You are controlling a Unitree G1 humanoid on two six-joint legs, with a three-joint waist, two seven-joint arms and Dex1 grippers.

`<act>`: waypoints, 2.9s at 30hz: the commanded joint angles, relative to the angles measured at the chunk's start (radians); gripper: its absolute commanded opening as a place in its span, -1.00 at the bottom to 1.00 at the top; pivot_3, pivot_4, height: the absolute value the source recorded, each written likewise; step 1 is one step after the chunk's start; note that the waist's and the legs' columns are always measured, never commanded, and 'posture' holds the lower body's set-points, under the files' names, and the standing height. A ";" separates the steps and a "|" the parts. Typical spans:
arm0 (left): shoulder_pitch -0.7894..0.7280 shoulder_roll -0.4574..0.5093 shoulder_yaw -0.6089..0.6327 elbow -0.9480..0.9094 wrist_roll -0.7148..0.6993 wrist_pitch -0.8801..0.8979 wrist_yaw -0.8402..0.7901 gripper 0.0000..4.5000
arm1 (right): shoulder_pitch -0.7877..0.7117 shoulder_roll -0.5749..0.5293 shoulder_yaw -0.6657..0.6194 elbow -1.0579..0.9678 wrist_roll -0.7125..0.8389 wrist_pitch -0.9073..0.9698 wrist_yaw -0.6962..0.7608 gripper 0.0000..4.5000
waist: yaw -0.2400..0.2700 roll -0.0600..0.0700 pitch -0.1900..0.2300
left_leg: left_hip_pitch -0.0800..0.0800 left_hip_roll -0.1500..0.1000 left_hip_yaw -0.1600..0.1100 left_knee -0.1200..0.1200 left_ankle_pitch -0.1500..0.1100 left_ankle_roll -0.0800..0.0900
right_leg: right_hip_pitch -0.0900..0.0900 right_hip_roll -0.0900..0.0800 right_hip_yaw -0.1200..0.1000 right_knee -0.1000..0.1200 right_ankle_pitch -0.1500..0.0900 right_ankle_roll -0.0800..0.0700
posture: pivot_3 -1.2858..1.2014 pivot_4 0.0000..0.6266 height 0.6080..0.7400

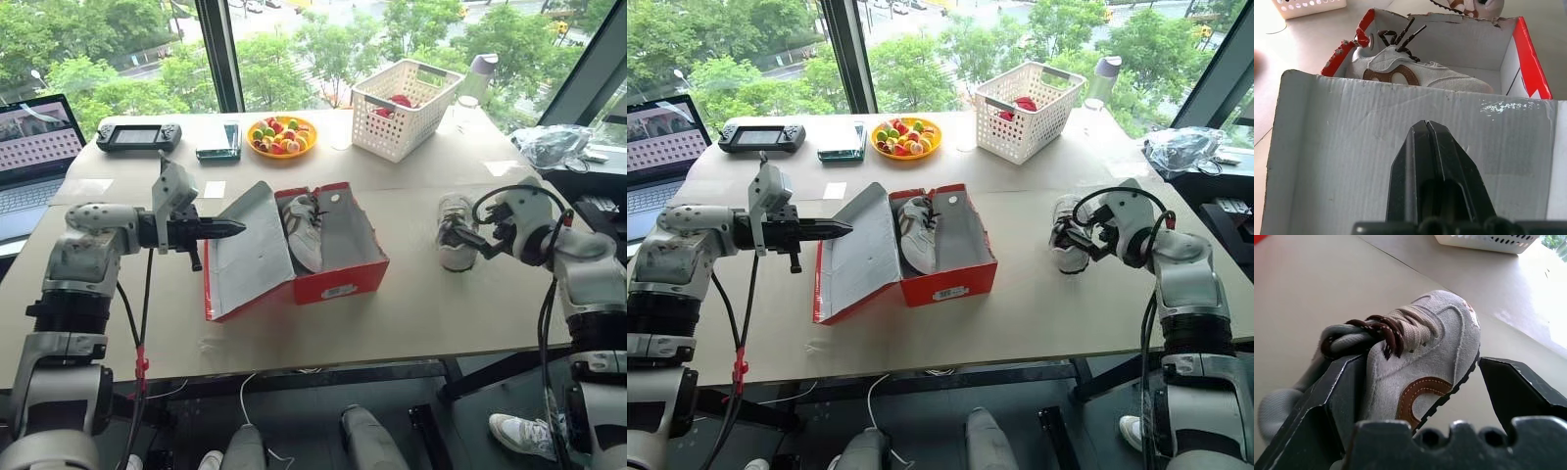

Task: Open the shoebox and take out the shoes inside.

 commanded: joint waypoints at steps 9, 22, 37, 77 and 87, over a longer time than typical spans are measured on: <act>-0.038 -0.008 0.001 0.004 0.000 -0.015 -0.006 -1.00 | -0.190 0.016 0.048 -0.372 0.123 0.336 -0.003 0.99 | 0.013 0.000 0.000 | -0.001 0.000 0.000 0.000 0.000 0.000 | 0.000 0.000 0.000 -0.001 0.000 0.000 | 0.03 -0.52 0.29; -0.027 -0.010 -0.003 -0.007 -0.003 -0.012 -0.005 -1.00 | -0.389 0.676 -0.154 -0.233 0.319 0.957 -0.393 0.99 | 0.036 0.001 0.001 | -0.015 0.001 -0.011 0.002 0.002 0.001 | -0.013 0.002 -0.010 0.008 0.000 -0.007 | 0.03 -0.52 0.29; 0.019 0.005 0.017 -0.063 -0.020 0.009 0.011 -1.00 | -0.644 0.536 0.047 0.536 0.181 0.474 -0.136 0.99 | -0.003 0.001 0.001 | -0.015 0.001 -0.013 -0.001 0.002 0.002 | -0.016 0.002 -0.012 0.009 -0.001 -0.007 | 0.03 -0.52 0.29; 0.041 0.013 0.023 -0.093 -0.017 0.029 0.031 -1.00 | -0.725 0.570 0.044 0.767 0.088 0.270 -0.019 -0.43 | -0.009 0.002 0.001 | -0.015 0.001 -0.017 -0.001 0.006 0.003 | -0.014 0.002 -0.016 0.013 -0.001 -0.007 | 0.03 -0.52 0.29; 0.028 0.011 0.017 -0.077 -0.012 0.024 0.024 -1.00 | -0.577 0.523 -0.052 0.389 0.236 0.623 -0.054 -0.43 | -0.003 0.002 0.002 | -0.016 0.001 -0.018 -0.003 0.006 0.003 | -0.016 0.002 -0.017 0.014 -0.003 -0.009 | 0.03 -0.52 0.29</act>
